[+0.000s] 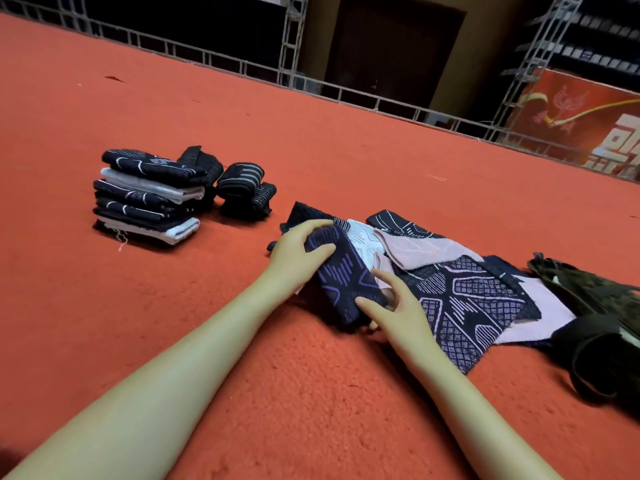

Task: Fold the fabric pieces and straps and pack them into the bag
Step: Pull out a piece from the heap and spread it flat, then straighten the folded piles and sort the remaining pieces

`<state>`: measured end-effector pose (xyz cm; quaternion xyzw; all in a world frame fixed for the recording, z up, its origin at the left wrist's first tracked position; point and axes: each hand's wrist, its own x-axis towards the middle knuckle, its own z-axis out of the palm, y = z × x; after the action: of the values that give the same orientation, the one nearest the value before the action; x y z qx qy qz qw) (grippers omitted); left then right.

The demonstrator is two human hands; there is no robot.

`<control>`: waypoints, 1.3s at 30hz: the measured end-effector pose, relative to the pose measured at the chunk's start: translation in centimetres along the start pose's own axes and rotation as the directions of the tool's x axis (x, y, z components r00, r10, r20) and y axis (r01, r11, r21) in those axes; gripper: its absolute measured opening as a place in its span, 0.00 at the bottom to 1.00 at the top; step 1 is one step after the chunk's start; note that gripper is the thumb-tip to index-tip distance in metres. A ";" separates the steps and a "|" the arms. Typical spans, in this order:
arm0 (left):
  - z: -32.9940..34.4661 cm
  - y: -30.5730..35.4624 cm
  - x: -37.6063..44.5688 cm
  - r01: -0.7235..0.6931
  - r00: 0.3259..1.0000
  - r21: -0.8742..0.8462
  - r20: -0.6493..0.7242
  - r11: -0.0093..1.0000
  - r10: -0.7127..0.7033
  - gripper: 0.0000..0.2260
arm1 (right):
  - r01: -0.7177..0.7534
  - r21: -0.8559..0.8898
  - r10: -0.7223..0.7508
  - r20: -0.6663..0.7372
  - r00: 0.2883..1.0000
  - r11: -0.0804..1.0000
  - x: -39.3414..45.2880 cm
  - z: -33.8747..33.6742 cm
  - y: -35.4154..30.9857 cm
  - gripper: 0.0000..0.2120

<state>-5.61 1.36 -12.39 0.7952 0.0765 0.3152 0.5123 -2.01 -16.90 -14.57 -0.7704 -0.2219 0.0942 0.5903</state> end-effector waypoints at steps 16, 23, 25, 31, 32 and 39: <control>-8.9 -7.3 1.8 0.434 0.831 0.240 -0.478 0.868 -0.283 0.17 | 0.351 -0.653 -0.370 0.116 0.922 0.671 10.1 11.6 -2.3 0.17; -8.0 -7.2 1.7 0.442 0.860 0.486 -0.468 0.754 -0.203 0.24 | 0.408 -0.781 -0.418 0.209 0.884 0.472 8.7 6.5 0.2 0.31; -7.6 -7.1 1.7 0.362 0.900 0.554 -0.416 0.750 -0.127 0.23 | 0.441 -0.778 -0.418 0.254 0.872 0.447 7.9 5.0 0.6 0.28; -6.0 -6.0 1.8 0.128 0.989 0.561 -0.129 0.818 -0.067 0.13 | 0.499 -0.740 -0.512 0.243 0.824 0.452 6.4 2.8 1.7 0.13; -5.6 -5.8 1.8 0.100 0.995 0.537 -0.079 0.838 -0.068 0.12 | 0.493 -0.732 -0.522 0.220 0.824 0.470 6.1 2.7 1.7 0.12; -3.4 -4.1 0.9 -0.166 0.986 0.374 0.042 0.912 0.162 0.15 | 0.448 -0.567 -0.532 0.019 0.846 0.691 5.3 1.6 1.1 0.06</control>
<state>-6.08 6.27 -14.55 0.8838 0.0659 0.3325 0.3225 2.33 -13.33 -15.48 -0.8236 -0.3932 -0.1918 0.3610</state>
